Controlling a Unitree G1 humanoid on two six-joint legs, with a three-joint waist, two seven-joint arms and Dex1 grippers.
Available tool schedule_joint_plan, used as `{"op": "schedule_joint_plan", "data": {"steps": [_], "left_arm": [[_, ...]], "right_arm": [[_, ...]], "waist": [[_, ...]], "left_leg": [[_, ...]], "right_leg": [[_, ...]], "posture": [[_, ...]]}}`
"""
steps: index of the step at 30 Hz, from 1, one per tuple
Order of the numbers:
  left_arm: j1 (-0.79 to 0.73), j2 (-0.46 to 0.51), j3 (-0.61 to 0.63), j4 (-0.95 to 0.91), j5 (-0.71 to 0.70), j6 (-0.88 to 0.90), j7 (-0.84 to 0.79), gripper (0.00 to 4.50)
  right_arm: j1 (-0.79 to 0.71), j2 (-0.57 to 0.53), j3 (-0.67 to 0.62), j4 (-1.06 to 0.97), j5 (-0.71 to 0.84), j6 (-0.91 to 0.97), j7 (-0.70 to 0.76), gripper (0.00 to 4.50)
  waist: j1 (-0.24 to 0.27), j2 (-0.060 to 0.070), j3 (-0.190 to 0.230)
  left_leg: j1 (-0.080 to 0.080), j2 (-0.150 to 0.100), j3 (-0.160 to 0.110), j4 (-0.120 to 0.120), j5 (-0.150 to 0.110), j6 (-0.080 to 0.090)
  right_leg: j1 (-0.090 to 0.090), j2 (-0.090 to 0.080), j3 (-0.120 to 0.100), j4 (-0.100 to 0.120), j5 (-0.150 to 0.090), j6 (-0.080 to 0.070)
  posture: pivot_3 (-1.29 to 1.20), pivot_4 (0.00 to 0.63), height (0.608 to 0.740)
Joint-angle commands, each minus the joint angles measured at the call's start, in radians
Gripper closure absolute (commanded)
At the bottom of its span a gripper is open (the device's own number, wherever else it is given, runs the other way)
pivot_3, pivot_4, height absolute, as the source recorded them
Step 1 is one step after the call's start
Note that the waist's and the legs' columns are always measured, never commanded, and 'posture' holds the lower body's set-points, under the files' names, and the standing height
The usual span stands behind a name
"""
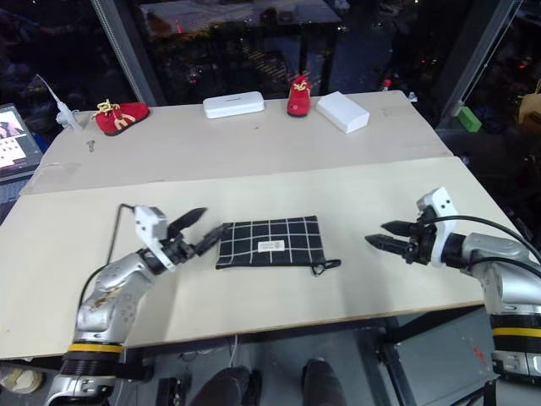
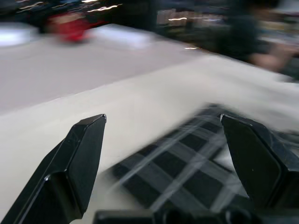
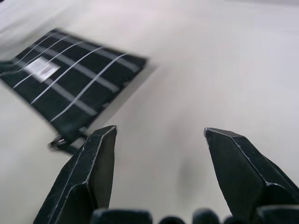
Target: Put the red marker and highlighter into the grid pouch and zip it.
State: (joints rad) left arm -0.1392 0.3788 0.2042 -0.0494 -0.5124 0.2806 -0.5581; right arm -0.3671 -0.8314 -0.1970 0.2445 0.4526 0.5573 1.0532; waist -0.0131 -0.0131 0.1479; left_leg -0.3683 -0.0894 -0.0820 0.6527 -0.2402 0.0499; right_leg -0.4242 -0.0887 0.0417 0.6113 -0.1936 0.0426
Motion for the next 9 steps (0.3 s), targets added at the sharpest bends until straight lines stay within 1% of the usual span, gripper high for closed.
{"op": "schedule_joint_plan", "data": {"steps": [1, 5, 9], "left_arm": [[0.061, 0.006, 0.110, -0.081, -0.046, 0.057, 0.090, 0.25], [0.119, -0.006, 0.209, -0.055, -0.039, 0.025, 0.158, 0.25], [0.140, -0.028, 0.260, -0.036, -0.046, 0.001, 0.190, 0.25]], "right_arm": [[-0.032, 0.001, -0.053, 0.071, 0.001, -0.052, -0.012, 1.14], [-0.042, -0.002, -0.075, 0.161, -0.005, -0.084, -0.029, 1.14], [-0.060, 0.015, -0.079, 0.227, -0.013, -0.110, -0.053, 1.14]], "waist": [[0.002, 0.000, 0.000], [0.008, 0.000, 0.000], [0.014, 0.000, 0.000]], "left_leg": [[0.000, 0.000, 0.000, 0.000, 0.000, 0.000], [0.000, -0.001, 0.000, 0.000, 0.000, 0.000], [0.000, -0.001, 0.001, 0.000, 0.000, 0.000]], "right_leg": [[0.000, 0.000, 0.000, 0.000, 0.000, 0.000], [0.000, -0.001, 0.000, -0.001, 0.000, 0.000], [0.001, -0.002, 0.000, -0.001, 0.000, 0.000]], "posture": [[0.00, 0.150, 0.740], [0.00, 0.150, 0.740], [0.00, 0.150, 0.740]]}}
